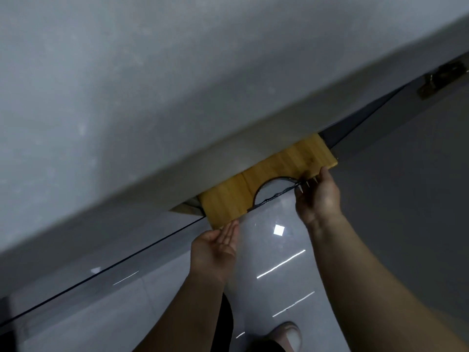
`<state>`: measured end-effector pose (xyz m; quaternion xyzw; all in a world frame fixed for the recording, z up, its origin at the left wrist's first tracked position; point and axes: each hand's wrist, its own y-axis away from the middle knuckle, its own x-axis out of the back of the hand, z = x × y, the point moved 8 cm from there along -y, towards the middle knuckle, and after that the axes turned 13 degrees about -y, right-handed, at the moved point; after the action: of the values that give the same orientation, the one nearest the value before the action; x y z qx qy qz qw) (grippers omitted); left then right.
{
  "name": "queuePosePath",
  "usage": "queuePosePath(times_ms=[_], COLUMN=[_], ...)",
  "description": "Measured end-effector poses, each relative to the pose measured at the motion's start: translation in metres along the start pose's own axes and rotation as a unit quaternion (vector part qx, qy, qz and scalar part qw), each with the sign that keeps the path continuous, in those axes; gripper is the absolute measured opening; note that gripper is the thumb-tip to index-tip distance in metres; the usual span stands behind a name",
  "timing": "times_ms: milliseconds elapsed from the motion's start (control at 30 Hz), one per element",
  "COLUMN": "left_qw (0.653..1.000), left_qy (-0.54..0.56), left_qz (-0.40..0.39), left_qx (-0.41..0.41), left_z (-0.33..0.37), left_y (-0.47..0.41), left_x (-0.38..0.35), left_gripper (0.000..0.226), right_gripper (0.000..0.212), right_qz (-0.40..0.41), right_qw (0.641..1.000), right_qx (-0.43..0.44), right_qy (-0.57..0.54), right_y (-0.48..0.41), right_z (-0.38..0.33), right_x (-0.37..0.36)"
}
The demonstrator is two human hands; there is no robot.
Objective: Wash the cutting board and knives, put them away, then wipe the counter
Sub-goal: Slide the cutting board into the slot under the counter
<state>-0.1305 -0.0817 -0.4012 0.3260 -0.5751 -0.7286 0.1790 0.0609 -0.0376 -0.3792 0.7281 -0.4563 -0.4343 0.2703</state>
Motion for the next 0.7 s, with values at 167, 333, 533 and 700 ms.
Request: queuePosePath(times_ms=[167, 333, 533, 700], left_qw=[0.999, 0.997, 0.991, 0.985], left_qy=[0.021, 0.009, -0.069, -0.1], left_qz=[-0.003, -0.014, -0.025, -0.024], left_qx=[-0.043, -0.074, -0.114, -0.142], left_z=[0.019, 0.037, 0.031, 0.038], left_y=[-0.006, -0.016, -0.01, -0.012], left_x=[-0.015, -0.028, -0.041, -0.053], left_gripper=[0.039, 0.028, 0.06, 0.055], right_gripper=[0.043, 0.023, 0.017, 0.026], right_qz=[-0.043, -0.057, -0.066, -0.108], right_qw=[0.998, 0.997, 0.997, 0.993], right_qx=[-0.035, -0.043, -0.05, -0.053], right_qy=[-0.006, 0.026, -0.006, -0.011], right_y=[-0.016, -0.024, -0.034, -0.034], right_z=[0.002, 0.005, 0.009, 0.013], right_x=[-0.021, -0.04, -0.045, -0.06])
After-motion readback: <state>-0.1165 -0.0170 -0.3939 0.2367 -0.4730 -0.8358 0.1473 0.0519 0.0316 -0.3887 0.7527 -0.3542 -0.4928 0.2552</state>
